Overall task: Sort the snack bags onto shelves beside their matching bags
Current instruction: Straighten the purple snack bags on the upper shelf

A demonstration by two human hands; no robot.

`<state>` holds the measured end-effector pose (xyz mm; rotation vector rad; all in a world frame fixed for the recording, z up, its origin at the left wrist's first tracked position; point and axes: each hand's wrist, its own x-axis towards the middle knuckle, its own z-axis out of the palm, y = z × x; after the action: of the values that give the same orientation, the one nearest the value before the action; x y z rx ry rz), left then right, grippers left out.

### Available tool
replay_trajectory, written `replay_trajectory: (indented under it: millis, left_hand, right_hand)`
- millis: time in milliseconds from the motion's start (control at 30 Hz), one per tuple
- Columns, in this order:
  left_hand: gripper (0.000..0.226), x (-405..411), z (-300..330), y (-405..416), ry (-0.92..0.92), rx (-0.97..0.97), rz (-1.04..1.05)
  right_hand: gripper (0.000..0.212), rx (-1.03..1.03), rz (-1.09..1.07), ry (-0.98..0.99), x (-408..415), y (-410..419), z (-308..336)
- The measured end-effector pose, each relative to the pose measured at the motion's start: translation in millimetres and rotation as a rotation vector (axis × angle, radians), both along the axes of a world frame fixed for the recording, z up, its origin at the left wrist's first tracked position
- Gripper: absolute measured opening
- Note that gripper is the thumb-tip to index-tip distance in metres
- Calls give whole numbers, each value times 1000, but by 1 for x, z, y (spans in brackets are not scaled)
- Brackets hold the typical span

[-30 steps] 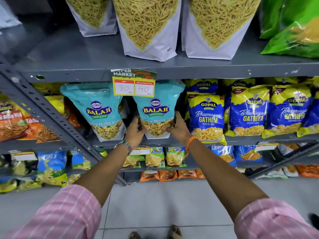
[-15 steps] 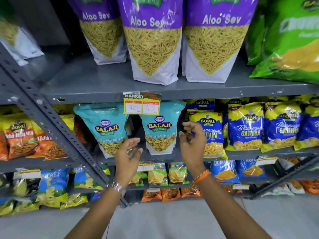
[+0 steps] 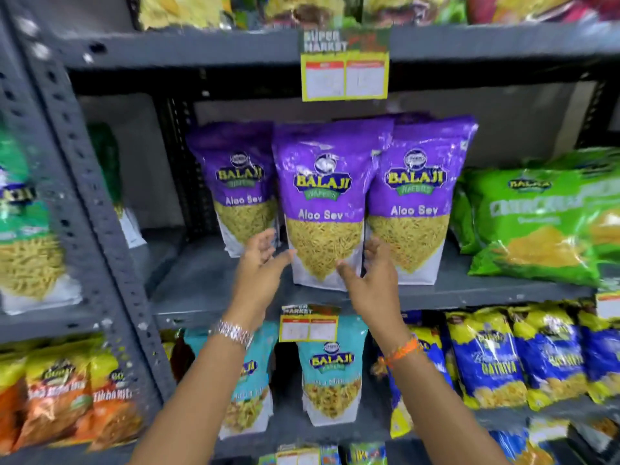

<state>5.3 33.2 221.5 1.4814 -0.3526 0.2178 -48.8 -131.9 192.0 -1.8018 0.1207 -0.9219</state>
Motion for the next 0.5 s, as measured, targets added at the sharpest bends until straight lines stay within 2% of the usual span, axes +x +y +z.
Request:
replay_trajectory:
  millis: [67,133,267,367,500]
  left_hand:
    - [36,19,9,-6,58,21,-120]
    - [38,33,12,-11,113,9,-198]
    - [29,38,6,-12,174,20,-279]
    - [34,36,1,-6,120,25,-264]
    - [31,26,2,12,43,33,-170]
  right_hand:
    - [75,-41,-16,39,6,6,0]
    - [80,-23,-33,53,12,8,-1]
    - [65,-19,-40,39,11,12,5]
    - [50,14,-1,17,12,11,6]
    - [47,32,85,19,16,15,7]
